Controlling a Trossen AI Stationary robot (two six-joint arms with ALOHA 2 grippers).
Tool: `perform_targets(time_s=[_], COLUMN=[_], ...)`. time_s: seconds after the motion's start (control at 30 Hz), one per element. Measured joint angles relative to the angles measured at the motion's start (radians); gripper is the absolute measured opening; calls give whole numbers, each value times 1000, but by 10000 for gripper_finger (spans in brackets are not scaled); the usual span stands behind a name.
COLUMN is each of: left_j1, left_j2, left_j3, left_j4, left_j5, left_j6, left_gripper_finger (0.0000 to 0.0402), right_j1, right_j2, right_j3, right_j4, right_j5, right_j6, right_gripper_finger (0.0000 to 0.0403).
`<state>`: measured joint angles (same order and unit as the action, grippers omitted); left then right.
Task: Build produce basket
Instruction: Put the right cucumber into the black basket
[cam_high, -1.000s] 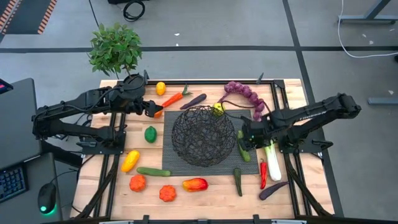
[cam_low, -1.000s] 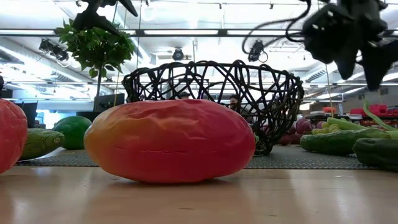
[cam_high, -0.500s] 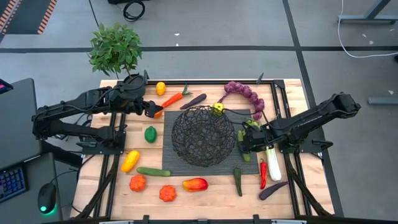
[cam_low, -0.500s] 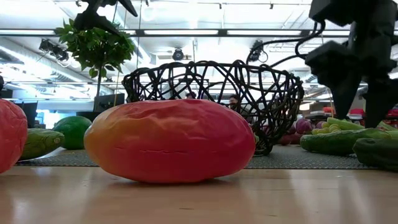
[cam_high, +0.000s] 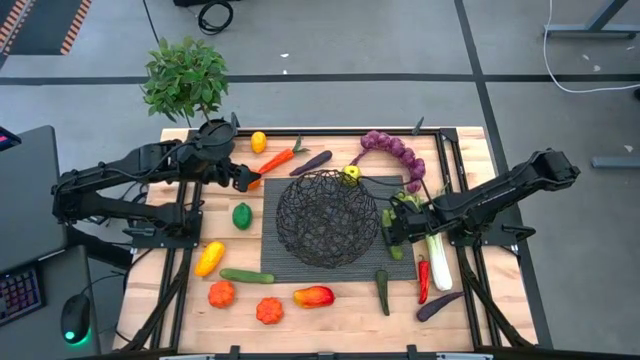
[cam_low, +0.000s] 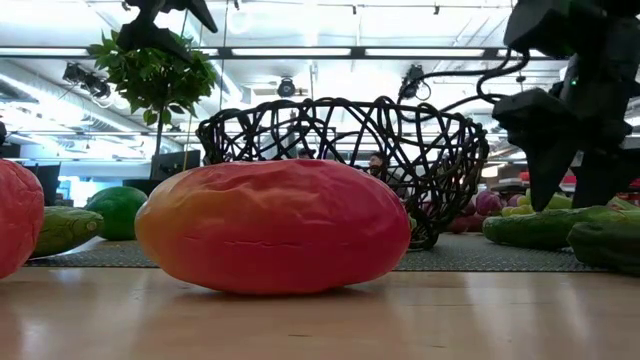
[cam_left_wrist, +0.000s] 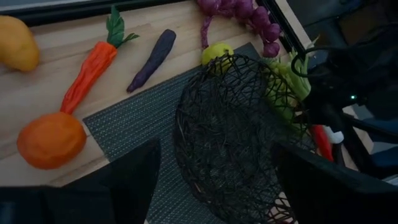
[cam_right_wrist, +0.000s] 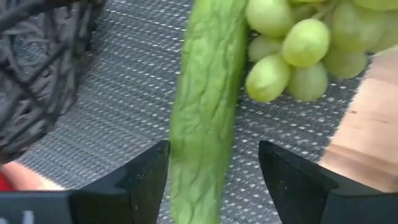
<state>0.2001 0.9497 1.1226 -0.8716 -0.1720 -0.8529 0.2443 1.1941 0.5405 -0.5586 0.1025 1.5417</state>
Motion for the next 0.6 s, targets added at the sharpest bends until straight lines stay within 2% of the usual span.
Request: perform_targets(time_s=[0.27,0.47,0.6], left_j1=[0,-2,-2], left_j2=[0,0,0], left_j3=[0,0,0], left_j4=[-2,-11,-26], left_j5=[0,0,0], left_j6=[0,-25,-26], left_gripper_finger=[309,309,309], right_j1=[0,0,0], right_j2=[0,0,0], right_j3=[-82,-94,-94], right_j4=[148,138,139], right_j5=[-7,-10,-10], right_j6=[7,-9,-16], right_gripper_finger=[245,241,215])
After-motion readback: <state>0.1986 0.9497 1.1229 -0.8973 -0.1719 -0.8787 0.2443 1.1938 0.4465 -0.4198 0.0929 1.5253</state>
